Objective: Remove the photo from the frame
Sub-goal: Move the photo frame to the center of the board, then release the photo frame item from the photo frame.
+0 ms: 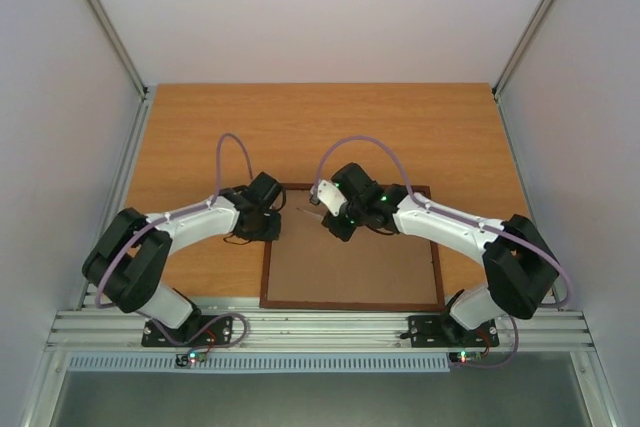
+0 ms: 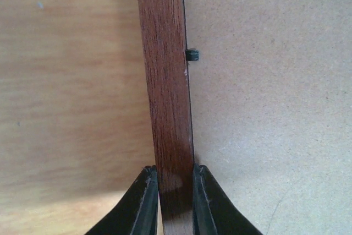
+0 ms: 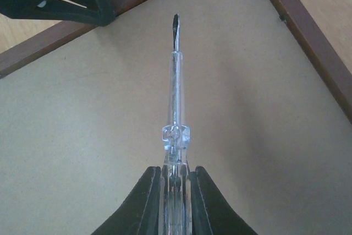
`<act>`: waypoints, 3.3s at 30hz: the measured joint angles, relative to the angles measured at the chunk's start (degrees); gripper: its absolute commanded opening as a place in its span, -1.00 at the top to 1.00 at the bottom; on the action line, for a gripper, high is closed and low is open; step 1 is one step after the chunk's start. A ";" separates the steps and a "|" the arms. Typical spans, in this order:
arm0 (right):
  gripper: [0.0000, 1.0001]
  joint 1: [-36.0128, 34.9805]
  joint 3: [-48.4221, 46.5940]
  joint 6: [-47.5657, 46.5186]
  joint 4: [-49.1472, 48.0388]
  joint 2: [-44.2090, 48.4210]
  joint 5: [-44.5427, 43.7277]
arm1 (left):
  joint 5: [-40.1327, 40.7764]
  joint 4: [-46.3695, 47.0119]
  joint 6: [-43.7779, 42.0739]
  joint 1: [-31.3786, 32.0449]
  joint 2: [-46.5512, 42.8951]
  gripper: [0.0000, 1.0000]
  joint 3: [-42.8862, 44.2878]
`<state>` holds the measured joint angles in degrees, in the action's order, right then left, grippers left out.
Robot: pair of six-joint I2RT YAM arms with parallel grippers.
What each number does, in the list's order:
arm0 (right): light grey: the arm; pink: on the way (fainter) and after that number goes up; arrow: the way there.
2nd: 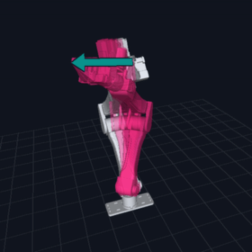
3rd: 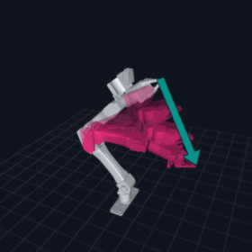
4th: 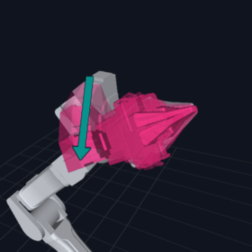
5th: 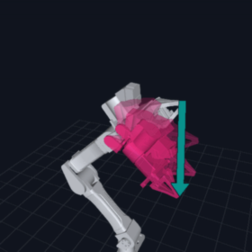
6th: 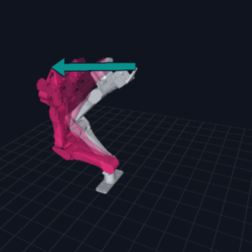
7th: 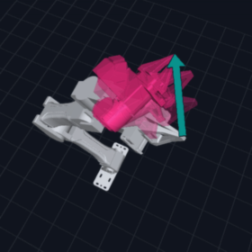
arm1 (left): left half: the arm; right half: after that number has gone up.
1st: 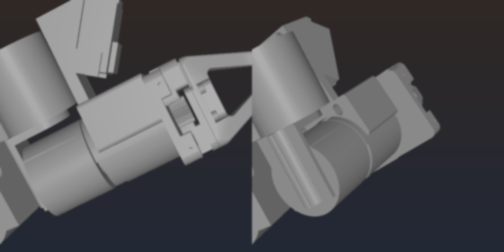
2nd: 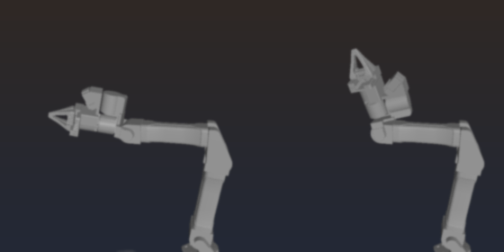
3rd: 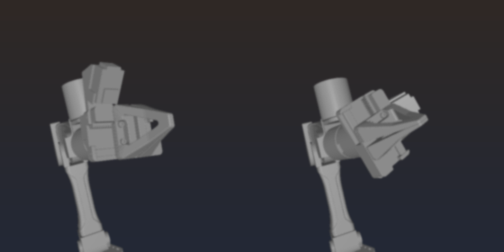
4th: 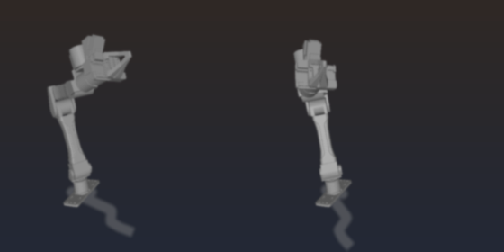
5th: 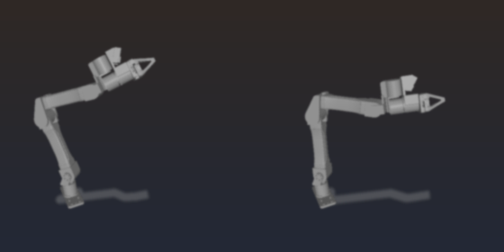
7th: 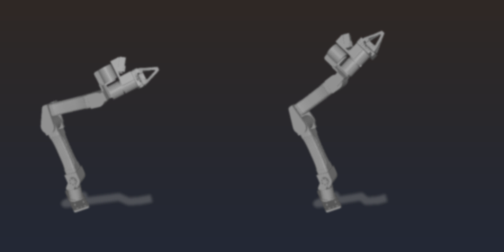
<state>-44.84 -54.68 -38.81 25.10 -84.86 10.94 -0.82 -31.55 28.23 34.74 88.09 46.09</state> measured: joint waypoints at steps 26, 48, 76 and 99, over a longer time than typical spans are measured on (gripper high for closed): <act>0.98 -0.59 -13.38 -7.13 3.23 -18.97 11.21 | -12.11 9.01 4.94 -8.92 -7.32 0.45 -8.74; 0.98 5.38 -22.95 -6.12 13.07 -29.57 23.37 | -14.23 11.21 4.35 -9.64 -4.50 0.64 -8.66; 0.98 6.71 -28.41 -4.70 15.76 -34.95 27.41 | -14.71 11.15 3.21 -9.66 -4.50 0.69 -8.63; 0.98 7.30 -28.89 -4.20 16.44 -35.78 28.35 | -14.82 11.26 3.04 -9.66 -4.50 0.69 -8.63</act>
<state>-37.54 -83.57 -43.00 41.54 -120.64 39.29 -15.64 -20.29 31.27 25.08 83.59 37.45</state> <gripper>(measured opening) 0.143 0.157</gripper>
